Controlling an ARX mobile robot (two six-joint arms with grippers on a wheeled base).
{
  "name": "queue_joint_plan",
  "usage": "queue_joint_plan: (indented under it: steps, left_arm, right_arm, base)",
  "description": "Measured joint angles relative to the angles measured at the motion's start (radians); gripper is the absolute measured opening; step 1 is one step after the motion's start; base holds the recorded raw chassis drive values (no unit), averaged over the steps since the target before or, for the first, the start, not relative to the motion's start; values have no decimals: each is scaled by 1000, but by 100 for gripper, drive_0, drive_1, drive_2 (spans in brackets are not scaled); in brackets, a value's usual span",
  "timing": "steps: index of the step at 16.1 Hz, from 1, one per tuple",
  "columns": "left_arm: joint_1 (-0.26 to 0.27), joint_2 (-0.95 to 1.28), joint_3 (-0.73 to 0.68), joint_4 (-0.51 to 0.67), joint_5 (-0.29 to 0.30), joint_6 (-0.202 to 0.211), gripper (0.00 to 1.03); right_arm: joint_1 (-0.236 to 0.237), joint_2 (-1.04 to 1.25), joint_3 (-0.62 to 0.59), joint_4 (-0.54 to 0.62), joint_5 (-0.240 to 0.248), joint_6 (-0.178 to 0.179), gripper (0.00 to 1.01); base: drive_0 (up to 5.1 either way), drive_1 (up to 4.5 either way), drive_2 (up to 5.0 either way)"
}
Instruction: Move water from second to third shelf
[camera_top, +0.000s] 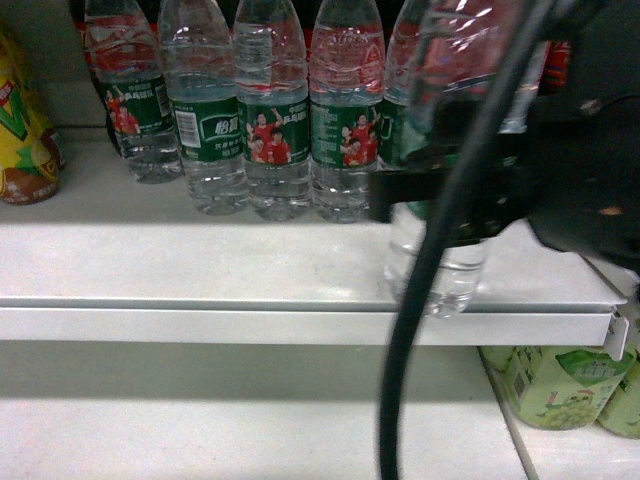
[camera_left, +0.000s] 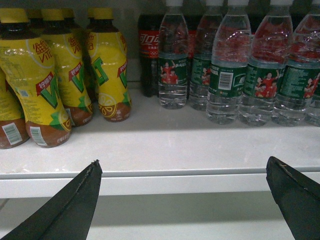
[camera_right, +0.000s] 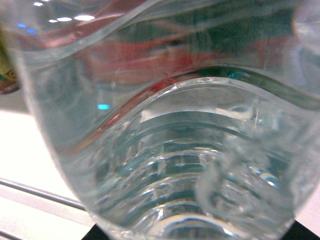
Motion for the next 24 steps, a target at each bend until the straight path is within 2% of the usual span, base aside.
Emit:
queue_joint_plan:
  steps: [1,2,4,5,7,12,17,19,20,21,24]
  left_arm:
    - [0,0,0,0,0,0,98]
    - [0,0,0,0,0,0,98]
    - [0,0,0,0,0,0,98]
    - [0,0,0,0,0,0,98]
    - [0,0,0,0,0,0,98]
    - [0,0,0,0,0,0,98]
    - [0,0,0,0,0,0,98]
    - [0,0,0,0,0,0,98]
    - [0,0,0,0,0,0,98]
    - [0,0,0,0,0,0,98]
    - [0,0,0,0,0,0,98]
  right_arm:
    - [-27,-55,-37,1,0,-7,40]
    - [-71,-161,-119,-14,-6,-35,40]
    - [-108,-248,-164,-19,-21,-58,40]
    - [-128,-285,-179,-24,-33,-62,40]
    - [-202,-394,-237,-71,-70,-66,40]
    - [-305,-566,-334,-212,-167,-68,40]
    - [-446,-761,-364,-330,-231,-85,40]
    - [-558,-960,-368,-455,-318,-95,40]
    - [-631,-1025,-372,-480,-337,-90,40]
    - [-634,-1032,-380,-489,-360,-90,40]
    - [-628,-1031,-384,-492,-361,-90,40]
  base:
    - [0,0,0]
    - [0,0,0]
    - [0,0,0]
    - [0,0,0]
    - [0,0,0]
    - [0,0,0]
    - [0,0,0]
    - [0,0,0]
    - [0,0,0]
    - [0,0,0]
    - [0,0,0]
